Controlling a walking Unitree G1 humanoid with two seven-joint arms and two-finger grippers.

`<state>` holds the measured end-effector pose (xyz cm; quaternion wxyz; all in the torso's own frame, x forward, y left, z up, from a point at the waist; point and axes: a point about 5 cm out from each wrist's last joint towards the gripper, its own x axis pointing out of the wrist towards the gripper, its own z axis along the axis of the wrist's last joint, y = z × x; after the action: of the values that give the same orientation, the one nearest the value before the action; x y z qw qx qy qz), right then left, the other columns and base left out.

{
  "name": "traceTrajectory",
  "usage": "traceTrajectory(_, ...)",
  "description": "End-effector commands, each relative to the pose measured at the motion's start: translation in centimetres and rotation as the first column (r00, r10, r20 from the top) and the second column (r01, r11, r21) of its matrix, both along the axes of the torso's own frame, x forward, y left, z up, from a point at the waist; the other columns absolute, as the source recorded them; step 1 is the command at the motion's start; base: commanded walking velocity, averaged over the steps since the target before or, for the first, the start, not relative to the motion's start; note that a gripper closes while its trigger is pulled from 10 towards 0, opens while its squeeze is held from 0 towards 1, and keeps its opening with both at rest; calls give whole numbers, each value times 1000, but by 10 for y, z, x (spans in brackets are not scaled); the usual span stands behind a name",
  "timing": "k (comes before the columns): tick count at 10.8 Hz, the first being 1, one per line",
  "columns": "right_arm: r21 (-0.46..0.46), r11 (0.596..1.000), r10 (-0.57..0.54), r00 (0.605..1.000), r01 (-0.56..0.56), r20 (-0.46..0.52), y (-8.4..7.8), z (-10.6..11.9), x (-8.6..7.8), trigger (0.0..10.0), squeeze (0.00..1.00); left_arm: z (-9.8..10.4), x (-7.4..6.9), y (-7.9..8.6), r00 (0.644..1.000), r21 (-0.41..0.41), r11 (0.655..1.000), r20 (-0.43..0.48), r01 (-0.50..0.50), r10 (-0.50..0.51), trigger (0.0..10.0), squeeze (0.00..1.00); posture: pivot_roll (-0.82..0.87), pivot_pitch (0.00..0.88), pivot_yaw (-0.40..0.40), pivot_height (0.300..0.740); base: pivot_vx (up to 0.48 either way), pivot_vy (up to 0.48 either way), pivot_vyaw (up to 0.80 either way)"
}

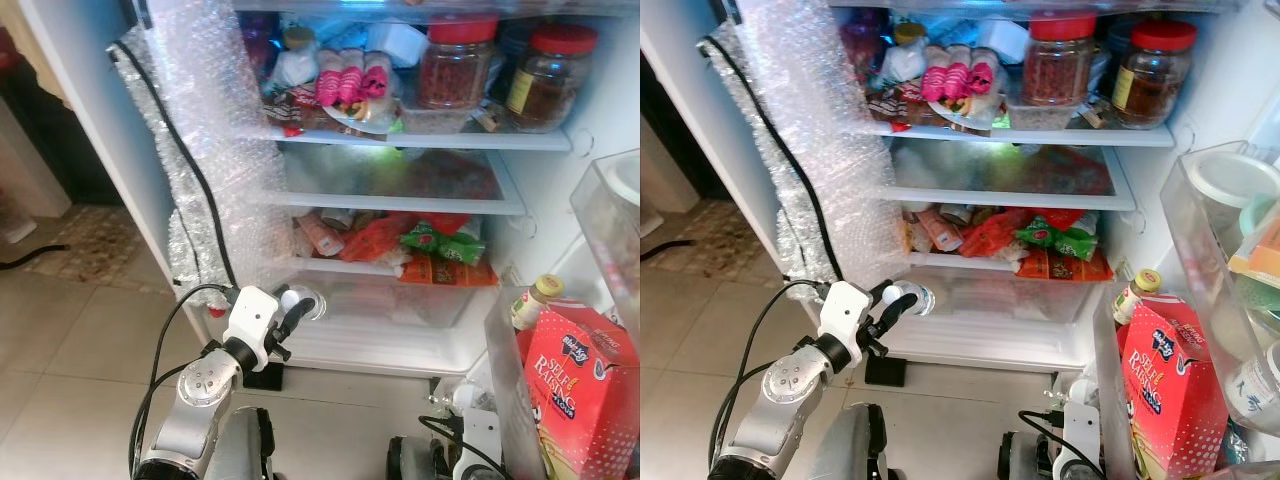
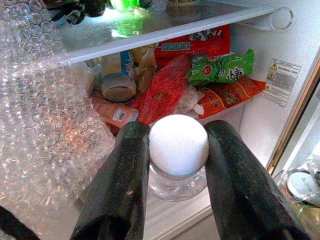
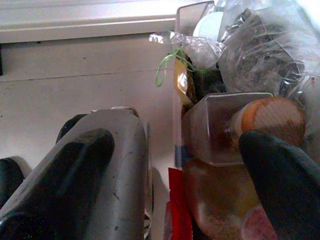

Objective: Restocking fridge

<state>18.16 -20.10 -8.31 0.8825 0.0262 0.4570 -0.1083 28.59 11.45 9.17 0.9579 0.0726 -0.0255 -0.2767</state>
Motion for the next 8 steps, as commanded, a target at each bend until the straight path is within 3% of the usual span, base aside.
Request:
traceTrajectory(1, 38, 999, -6, 995, 10, -98, 9, -12, -22, 10000, 0, 4, 2, 1, 1000, 11, 1000, 22, -6, 6, 10000, 0, -13, 93, 44, 586, 0, 0, 0)
traceTrajectory(3, 38, 999, -3, 995, 7, -102, 8, -12, -22, 10000, 0, 8, 4, -1, 999, 11, 1000, 35, -5, 5, 10000, 0, -13, 94, 41, 586, 0, 0, 0)
traceTrajectory(8, 38, 999, 4, 995, 0, -102, 8, -12, -22, 10000, 0, 8, 4, -2, 999, 19, 1000, 41, -3, 3, 10000, 0, -15, 88, 42, 586, 257, 0, 0)
